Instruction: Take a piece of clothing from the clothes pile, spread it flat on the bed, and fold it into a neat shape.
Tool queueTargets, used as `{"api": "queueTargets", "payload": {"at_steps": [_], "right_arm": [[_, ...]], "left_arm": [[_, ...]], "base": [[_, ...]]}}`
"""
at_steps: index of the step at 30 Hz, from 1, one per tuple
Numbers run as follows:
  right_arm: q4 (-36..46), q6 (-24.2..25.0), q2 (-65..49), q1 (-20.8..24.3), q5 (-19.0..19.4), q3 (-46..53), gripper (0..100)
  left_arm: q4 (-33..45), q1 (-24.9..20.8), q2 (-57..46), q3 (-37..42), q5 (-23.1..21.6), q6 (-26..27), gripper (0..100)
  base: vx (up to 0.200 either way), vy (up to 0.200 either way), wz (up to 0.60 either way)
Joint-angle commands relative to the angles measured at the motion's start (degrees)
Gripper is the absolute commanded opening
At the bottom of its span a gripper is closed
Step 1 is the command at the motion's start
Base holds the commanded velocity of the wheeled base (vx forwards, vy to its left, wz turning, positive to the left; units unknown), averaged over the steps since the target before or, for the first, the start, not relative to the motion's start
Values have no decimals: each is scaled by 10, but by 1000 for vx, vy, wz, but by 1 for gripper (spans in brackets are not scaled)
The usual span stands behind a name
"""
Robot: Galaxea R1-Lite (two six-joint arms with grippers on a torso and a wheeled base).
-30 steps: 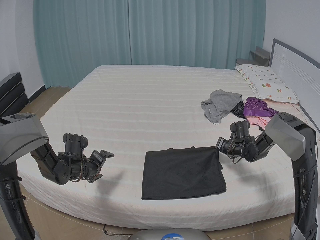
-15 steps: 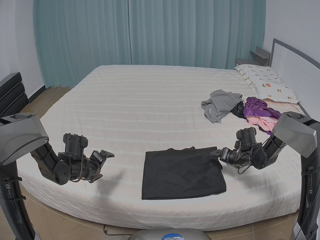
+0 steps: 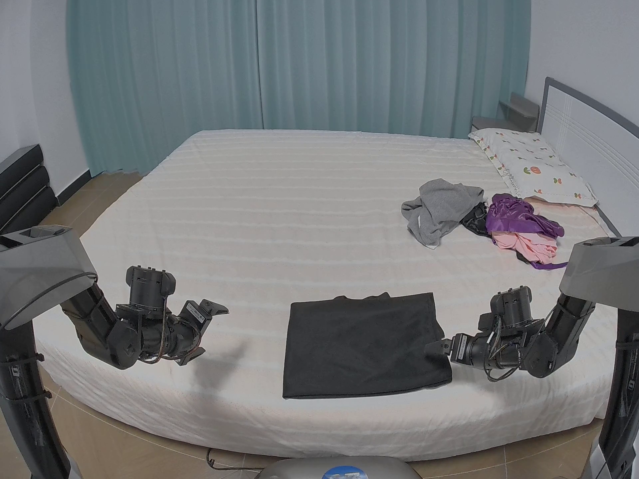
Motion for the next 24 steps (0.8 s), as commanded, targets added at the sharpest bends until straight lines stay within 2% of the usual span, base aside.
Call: {"api": "queueTargets", "payload": {"at_steps": [1,3,4,24], "right_arm": [[-2,-2,12,7,-2,2,100],[-2,-10,20,11,-2,-1,100],[-2,-12,20,12,-2,0,0],[-2,-39,-19,-9,-3,56,0]], "left_arm": [[-1,0,1,0,0,0,100],[0,0,1,0,0,0,100],[-1,0,1,0,0,0,100],[0,0,1,0,0,0,100]], "base": [[0,0,0],[0,0,0],[0,0,0],[0,0,0]]}}
